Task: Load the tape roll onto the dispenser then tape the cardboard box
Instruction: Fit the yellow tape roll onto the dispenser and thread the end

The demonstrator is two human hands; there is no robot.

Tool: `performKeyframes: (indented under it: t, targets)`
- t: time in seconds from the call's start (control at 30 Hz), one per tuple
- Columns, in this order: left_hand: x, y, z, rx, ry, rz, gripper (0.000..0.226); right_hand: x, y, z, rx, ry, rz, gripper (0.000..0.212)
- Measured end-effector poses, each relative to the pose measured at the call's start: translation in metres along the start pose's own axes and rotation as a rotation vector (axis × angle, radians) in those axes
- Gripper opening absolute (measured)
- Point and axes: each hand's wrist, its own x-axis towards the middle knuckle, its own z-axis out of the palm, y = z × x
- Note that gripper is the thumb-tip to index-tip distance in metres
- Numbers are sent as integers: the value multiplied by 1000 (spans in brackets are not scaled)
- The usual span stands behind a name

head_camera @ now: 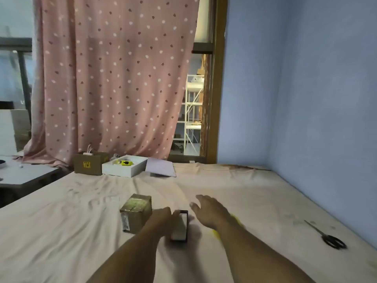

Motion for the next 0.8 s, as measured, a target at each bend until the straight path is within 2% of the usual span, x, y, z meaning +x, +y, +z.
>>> performKeyframes:
  t: [0.1, 0.27, 0.37, 0.43, 0.5, 0.6, 0.73, 0.8]
  targets:
    - [0, -7, 16, -175, -25, -84, 66, -2, 0, 36, 76, -57, 41, 55]
    - [7, -20, 26, -548, -71, -179, 76, -1, -10, 63, 415, -74, 155, 42]
    - [24, -28, 33, -717, -72, -173, 65, 2, -15, 62, 613, -88, 271, 26]
    - [16, -17, 23, -781, -101, -180, 45, 6, -17, 54, 662, -90, 286, 16]
    - [12, -10, 16, -880, -150, -197, 29, 8, -17, 45, 713, -104, 323, 19]
    - [10, -6, 11, -987, -214, -220, 34, 17, -13, 36, 758, -160, 370, 27]
    - [15, -5, 11, -1144, -219, -253, 31, 29, -7, 35, 754, -135, 269, 15]
    - [18, -6, 12, -1198, -191, -264, 33, 34, -3, 34, 726, -113, 276, 10]
